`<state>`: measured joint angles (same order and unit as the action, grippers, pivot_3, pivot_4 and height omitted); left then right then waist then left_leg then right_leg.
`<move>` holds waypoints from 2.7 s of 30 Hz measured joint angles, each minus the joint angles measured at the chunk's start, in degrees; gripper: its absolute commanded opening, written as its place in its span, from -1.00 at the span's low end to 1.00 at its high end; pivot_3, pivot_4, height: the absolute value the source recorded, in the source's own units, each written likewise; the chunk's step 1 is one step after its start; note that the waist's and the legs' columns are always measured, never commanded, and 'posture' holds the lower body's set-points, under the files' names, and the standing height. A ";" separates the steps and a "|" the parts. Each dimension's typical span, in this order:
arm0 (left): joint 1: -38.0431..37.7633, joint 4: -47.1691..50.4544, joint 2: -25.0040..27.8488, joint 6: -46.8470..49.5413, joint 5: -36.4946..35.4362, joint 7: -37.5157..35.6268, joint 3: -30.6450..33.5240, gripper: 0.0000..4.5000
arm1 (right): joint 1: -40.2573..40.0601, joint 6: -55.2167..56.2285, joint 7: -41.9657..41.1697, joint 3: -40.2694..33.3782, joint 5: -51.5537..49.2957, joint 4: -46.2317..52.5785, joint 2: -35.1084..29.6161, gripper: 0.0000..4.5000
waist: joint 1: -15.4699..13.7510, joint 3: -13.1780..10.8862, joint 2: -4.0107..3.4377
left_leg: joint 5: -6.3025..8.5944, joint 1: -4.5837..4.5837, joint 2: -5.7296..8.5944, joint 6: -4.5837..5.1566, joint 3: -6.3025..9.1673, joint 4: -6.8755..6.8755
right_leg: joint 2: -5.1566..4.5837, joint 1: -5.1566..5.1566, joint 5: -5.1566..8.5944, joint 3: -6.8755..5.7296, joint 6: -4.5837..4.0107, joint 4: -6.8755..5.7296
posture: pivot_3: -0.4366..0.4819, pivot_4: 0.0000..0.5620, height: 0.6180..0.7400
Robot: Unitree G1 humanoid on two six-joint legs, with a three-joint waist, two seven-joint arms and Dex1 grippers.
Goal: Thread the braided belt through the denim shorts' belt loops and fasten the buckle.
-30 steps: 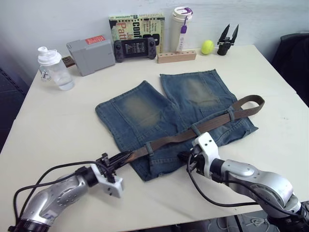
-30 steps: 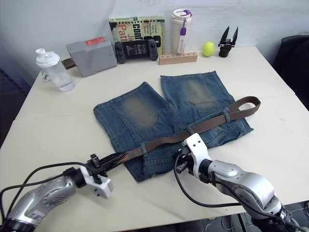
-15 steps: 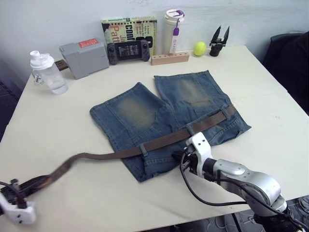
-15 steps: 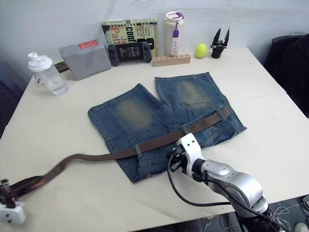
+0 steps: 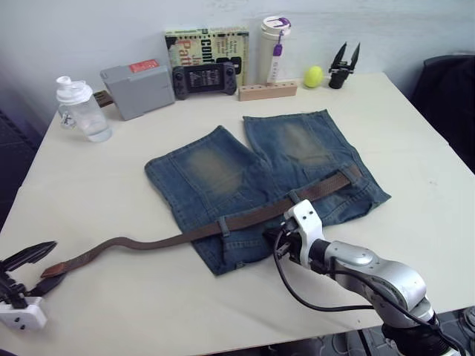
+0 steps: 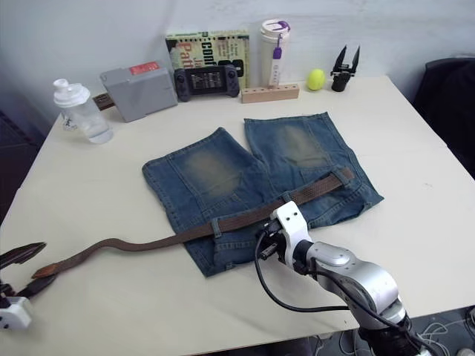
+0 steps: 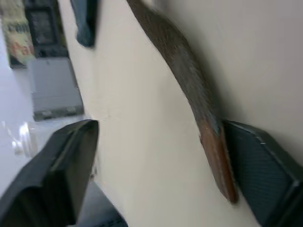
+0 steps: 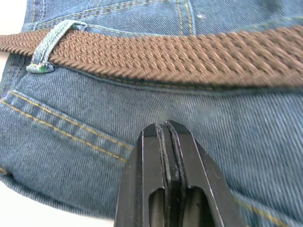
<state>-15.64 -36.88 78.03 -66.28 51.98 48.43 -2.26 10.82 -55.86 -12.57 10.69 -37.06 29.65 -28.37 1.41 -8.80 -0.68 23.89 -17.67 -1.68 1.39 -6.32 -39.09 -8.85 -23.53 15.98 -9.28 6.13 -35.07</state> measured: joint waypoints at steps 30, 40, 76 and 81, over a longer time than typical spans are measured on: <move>23.94 45.63 -36.24 39.67 -50.57 -82.99 -25.69 1.00 | -6.74 46.60 -40.81 -16.54 23.61 -23.75 -37.33 0.99 | -2.23 -1.02 -0.34 | -0.06 -0.92 0.63 0.15 0.08 -0.22 | 0.22 0.15 -0.40 -0.91 0.62 1.12 | -0.05 -0.47 0.85; 29.52 44.45 -41.81 46.28 -46.99 -87.79 -27.83 0.56 | 4.58 73.00 -31.09 -5.73 47.92 -46.53 -38.23 0.66 | -2.59 -1.02 -0.31 | -0.08 -0.62 0.25 0.19 0.32 -0.53 | 0.19 1.15 -0.55 -1.04 0.67 1.32 | -0.05 -0.47 0.85; 50.81 -12.18 -29.63 9.33 -39.20 -82.75 -18.21 -0.78 | 5.30 48.12 -33.91 0.87 49.02 -22.79 -19.13 -0.99 | 0.60 -0.16 -0.83 | -0.29 -0.37 -0.13 -0.01 0.76 -0.82 | 0.30 0.85 -0.75 -1.19 -0.17 0.71 | -0.05 -0.47 0.85; 44.70 -4.06 -28.97 13.40 -43.87 -87.00 -15.46 -0.78 | 6.45 51.14 -31.62 1.24 50.04 -26.02 -18.67 -0.99 | 0.69 -0.16 -0.82 | -0.25 -0.38 -0.10 0.04 0.75 -0.80 | 0.28 0.90 -0.82 -1.17 -0.05 0.94 | -0.05 -0.47 0.85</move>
<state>29.06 -40.94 49.07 -52.87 8.11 -38.58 -17.73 17.27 -4.72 -44.19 11.93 12.98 3.63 -47.05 2.10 -8.96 -1.50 23.64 -18.05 -1.79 1.43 -5.57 -39.88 -8.56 -22.63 15.16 -10.45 6.08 -34.13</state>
